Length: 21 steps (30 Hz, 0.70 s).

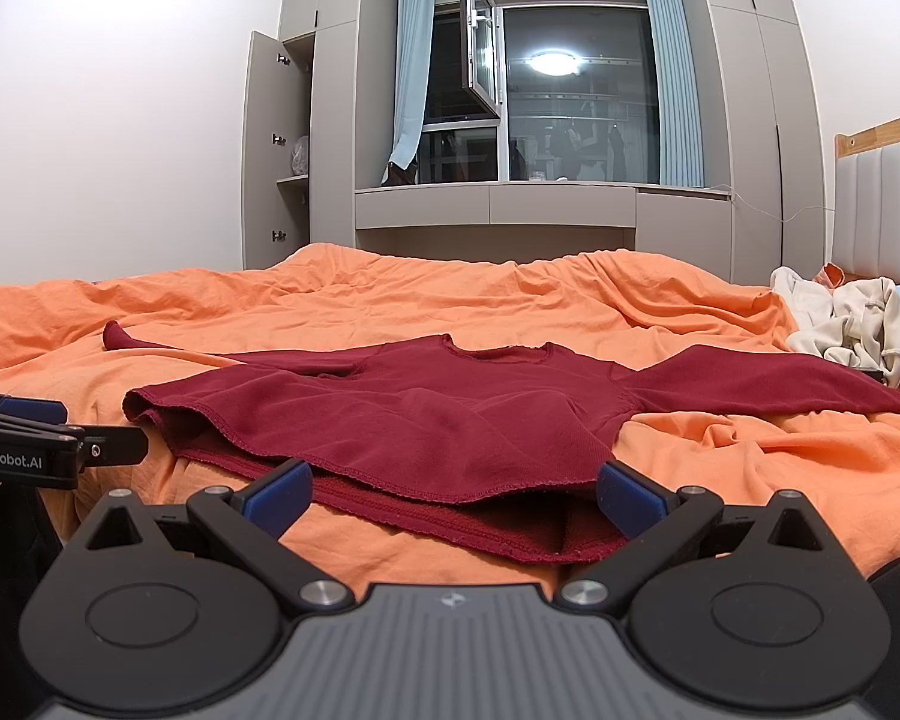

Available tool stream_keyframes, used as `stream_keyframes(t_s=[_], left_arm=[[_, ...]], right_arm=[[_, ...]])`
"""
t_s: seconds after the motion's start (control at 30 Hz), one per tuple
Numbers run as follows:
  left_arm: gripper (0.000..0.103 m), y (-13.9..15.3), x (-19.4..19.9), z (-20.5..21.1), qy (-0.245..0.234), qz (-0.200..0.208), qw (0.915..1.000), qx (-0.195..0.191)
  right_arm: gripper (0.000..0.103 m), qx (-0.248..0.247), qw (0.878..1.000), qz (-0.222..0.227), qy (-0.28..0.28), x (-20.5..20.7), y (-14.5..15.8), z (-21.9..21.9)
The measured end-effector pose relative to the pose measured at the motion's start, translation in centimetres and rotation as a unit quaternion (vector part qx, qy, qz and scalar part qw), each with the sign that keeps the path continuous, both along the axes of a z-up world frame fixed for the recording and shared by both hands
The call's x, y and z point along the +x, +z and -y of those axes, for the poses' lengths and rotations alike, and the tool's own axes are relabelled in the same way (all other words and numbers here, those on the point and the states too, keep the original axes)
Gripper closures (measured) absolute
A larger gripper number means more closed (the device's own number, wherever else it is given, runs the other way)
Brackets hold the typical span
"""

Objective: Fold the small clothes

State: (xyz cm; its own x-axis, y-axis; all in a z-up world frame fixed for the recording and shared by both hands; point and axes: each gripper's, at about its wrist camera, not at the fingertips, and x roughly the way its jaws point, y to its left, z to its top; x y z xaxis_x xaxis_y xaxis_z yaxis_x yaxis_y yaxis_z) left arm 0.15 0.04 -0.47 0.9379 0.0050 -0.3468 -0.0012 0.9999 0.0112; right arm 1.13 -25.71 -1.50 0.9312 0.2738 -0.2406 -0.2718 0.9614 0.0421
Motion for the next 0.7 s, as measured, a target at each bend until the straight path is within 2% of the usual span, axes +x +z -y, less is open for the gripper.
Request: stream_keyframes(t_s=[0.7], left_arm=[[0.001,-0.44,0.07,-0.1,0.0,-0.002,1.0,0.001]], right_arm=[[0.0,0.007,1.0,-0.008,0.003,0.03,-0.15,0.24]])
